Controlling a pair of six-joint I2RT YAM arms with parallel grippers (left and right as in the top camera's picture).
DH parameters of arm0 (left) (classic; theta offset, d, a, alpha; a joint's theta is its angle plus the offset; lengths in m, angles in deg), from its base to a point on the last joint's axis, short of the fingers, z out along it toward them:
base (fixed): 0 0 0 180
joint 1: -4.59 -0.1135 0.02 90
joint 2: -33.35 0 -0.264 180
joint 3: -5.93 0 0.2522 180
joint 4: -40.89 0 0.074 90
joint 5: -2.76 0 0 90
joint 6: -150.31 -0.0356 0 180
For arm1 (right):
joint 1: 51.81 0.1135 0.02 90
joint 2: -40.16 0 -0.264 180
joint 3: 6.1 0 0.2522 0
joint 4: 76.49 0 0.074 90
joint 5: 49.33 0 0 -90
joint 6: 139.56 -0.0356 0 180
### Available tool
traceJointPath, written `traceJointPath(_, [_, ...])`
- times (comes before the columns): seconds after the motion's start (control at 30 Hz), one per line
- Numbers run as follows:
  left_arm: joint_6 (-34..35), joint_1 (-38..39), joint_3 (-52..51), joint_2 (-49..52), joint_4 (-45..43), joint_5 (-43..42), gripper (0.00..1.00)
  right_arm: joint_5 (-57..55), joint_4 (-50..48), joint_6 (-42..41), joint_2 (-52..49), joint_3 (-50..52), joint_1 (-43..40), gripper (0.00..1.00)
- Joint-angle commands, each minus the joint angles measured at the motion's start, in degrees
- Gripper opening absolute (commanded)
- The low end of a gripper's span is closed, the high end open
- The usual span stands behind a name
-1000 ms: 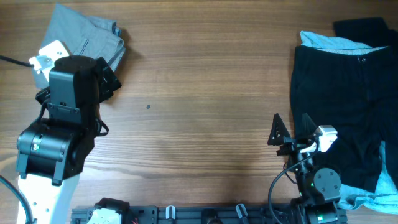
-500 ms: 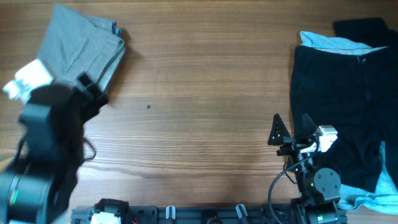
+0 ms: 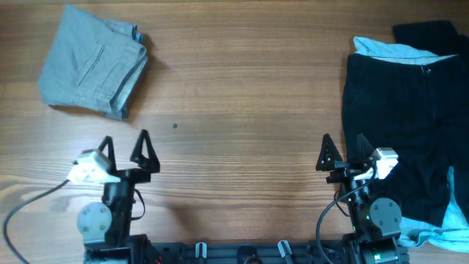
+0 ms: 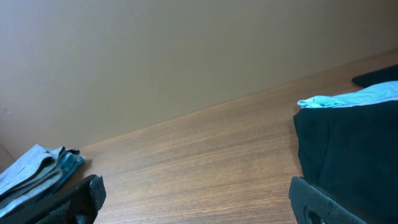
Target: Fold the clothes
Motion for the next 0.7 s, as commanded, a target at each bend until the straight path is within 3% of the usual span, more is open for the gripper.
traceJointPath(0.0, [-5.9, 0.9, -5.6, -5.8, -2.2, -0.2, 1.00, -0.8, -0.3, -0.5, 0.2, 0.0, -0.2, 1.00])
traceJointPath(0.13, [-5.8, 4.6, -10.8, -5.8, -1.9, 8.4, 1.00, -0.8, -0.3, -0.5, 0.2, 0.0, -0.2, 1.00])
traceJointPath(0.67, [-6.0, 4.8, -10.8, -5.7, -1.8, 8.5, 1.00, -0.8, -0.3, -0.5, 0.2, 0.0, -0.2, 1.00])
